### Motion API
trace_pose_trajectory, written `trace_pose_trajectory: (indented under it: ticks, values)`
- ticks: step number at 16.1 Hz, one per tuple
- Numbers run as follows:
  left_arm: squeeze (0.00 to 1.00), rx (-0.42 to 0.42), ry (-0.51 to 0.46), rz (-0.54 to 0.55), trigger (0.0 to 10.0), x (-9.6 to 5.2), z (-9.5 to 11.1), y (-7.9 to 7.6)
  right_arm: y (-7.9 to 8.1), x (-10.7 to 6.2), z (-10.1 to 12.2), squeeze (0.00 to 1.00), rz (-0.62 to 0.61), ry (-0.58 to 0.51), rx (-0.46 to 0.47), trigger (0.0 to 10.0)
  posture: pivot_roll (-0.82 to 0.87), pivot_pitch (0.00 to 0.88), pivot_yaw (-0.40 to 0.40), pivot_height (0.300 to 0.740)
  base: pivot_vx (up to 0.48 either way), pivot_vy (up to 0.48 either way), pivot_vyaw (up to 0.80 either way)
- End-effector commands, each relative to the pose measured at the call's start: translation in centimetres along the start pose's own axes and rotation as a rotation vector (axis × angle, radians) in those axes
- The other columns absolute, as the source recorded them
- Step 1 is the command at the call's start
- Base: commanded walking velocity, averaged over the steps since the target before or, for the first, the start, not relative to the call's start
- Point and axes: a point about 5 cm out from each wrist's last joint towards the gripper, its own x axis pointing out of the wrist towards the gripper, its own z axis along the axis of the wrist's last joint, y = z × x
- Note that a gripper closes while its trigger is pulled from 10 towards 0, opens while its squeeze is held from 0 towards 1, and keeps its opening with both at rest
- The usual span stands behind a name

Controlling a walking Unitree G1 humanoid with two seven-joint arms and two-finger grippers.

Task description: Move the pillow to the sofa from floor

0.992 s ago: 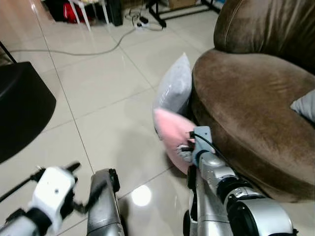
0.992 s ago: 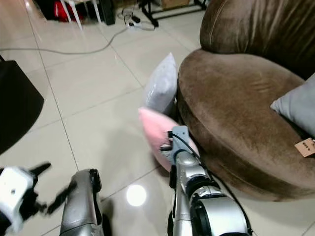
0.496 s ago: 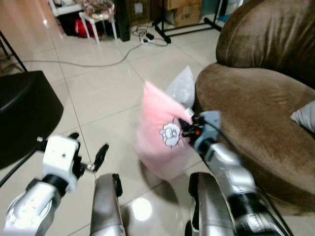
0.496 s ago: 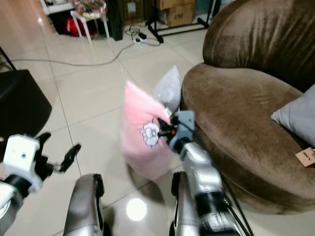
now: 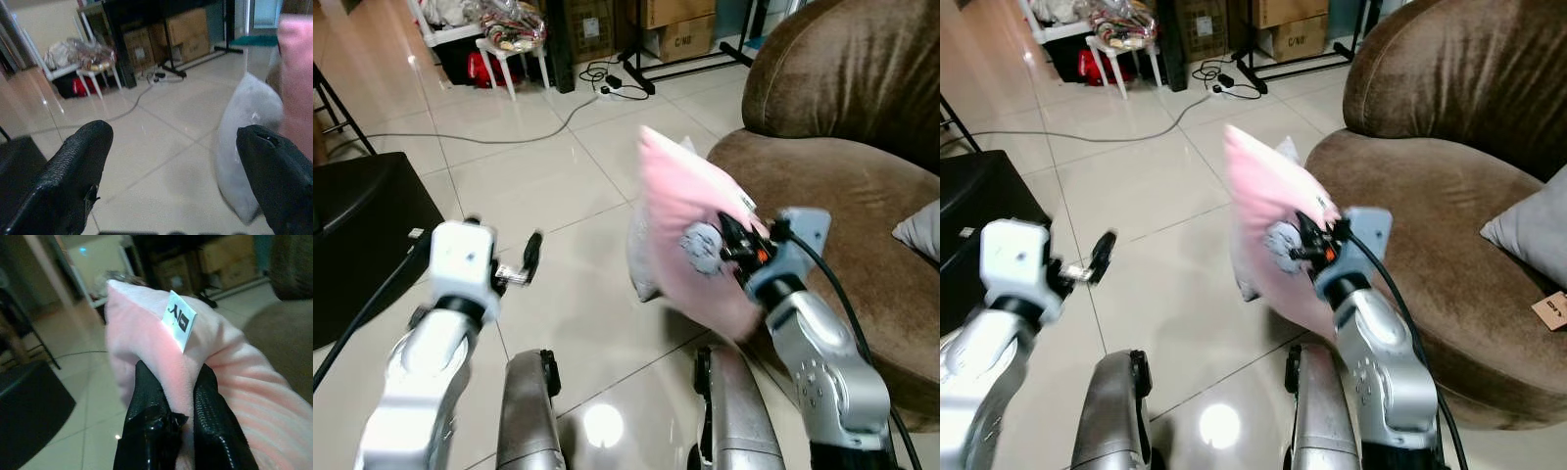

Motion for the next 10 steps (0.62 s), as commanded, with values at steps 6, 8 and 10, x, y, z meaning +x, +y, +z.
trace_pose_trajectory:
  ticks: [6,8,10]
  values:
    - [0.57,0.023,-0.008,0.016,10.0,1.7,-0.3,-0.7,1.3,1.2,2.6,0.0,-0.015,-0.08,-0.033,10.0,-0.1,0.0,0.049,0.571,0.0,0.0,0.0]
    - [0.56,0.03,-0.01,0.036,10.0,2.0,-0.3,-0.4,0.8,1.4,2.8,0.0,-0.035,-0.081,-0.042,10.0,-0.1,0.0,0.046,0.591,0.0,0.0,0.0]
    - [0.55,0.049,-0.008,0.019,10.0,2.1,-0.5,-0.7,0.6,1.7,3.1,0.0,-0.05,-0.087,-0.045,10.0,-0.1,0.0,0.045,0.611,0.0,0.0,0.0]
